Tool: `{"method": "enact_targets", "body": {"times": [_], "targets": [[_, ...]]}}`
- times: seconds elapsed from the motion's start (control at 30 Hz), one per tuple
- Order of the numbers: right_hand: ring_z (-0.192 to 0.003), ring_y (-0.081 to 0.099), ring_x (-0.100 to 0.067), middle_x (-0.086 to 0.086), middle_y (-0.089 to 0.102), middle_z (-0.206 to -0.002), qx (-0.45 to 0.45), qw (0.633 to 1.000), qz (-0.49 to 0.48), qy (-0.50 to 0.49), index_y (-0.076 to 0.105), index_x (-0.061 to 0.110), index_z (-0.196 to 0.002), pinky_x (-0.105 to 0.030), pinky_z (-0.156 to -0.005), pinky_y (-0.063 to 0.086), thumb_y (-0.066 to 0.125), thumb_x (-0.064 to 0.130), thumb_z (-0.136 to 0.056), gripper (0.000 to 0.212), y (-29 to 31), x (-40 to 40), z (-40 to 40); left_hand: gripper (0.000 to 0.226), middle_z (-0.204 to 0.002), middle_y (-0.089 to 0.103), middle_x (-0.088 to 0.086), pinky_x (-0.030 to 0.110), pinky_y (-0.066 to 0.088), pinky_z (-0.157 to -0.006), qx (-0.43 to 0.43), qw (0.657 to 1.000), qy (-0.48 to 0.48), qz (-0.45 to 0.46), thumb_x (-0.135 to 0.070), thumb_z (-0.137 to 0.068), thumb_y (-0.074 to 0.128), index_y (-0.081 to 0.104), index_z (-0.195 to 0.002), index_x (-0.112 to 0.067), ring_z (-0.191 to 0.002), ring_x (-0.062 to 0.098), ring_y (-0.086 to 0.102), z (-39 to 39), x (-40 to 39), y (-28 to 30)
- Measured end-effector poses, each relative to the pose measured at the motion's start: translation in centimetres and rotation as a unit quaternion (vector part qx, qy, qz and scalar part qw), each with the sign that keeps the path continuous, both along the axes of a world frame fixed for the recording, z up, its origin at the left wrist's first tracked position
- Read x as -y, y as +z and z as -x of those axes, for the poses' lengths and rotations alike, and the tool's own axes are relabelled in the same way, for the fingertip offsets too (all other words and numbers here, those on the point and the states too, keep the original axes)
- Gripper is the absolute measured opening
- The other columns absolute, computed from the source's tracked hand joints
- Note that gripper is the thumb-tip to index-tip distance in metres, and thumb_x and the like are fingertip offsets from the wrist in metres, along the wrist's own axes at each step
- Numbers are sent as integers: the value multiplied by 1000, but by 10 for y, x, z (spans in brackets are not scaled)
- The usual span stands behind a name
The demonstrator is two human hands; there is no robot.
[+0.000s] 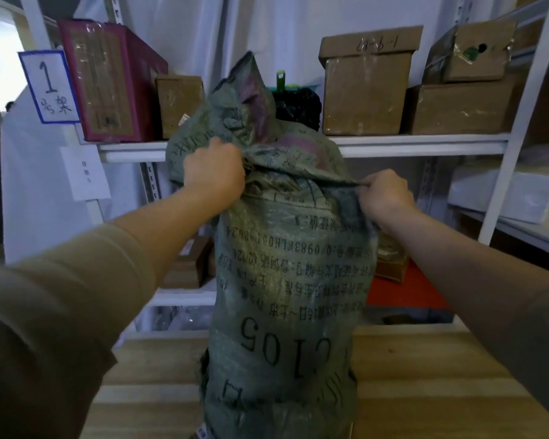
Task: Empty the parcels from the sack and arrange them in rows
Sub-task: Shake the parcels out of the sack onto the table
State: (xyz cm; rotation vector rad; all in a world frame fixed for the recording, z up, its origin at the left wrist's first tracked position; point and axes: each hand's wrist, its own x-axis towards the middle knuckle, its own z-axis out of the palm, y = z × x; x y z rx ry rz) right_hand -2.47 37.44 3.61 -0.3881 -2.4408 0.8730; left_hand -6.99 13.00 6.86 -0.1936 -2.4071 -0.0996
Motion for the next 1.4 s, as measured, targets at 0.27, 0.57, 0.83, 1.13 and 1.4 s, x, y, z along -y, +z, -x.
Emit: {"method": "enact_targets", "body": {"times": [0.27,0.57,0.83,1.13,1.4], "targets": [[-87,61,-32,-12,66,-96,-90,994,65,10,69,11,-97,-32,-74,46,47,17,-101,23,22,18,12,25,-118,59,18,43,44,-92,10,932,-27,-360,-17,-100,35,50,-117,-8,-107,36,55,7,-5,1],[-95,60,-35,-11,68,-111,-165,984,44,-44,68,22,-116,-35,-75,46,39,24,-105,31,63,25,29,13,-89,53,6,35,34,-72,-47,867,-33,-495,-24,-103,33,42,-96,-17,-84,27,49,17,-23,30],[-104,59,-32,-7,66,-121,-271,958,42,-83,66,24,-121,-28,-76,34,36,27,-105,34,112,24,30,15,-86,54,-1,30,34,-73,-115,830,-81,-540,-21,-103,34,48,-105,-16,-85,24,51,8,-30,84],[-96,58,-27,-4,68,-109,-301,949,80,-40,66,20,-110,-30,-73,38,37,25,-104,29,72,24,25,9,-70,42,-9,33,32,-67,-155,843,-67,-511,-24,-104,33,41,-102,-20,-75,25,48,-3,-29,41],[-84,50,-15,6,57,-91,-328,939,99,-29,63,18,-111,-28,-68,33,38,25,-106,27,58,37,18,20,-69,42,-12,32,28,-58,-211,843,-71,-490,-24,-106,33,48,-114,-14,-56,8,41,-15,-19,30]]}}
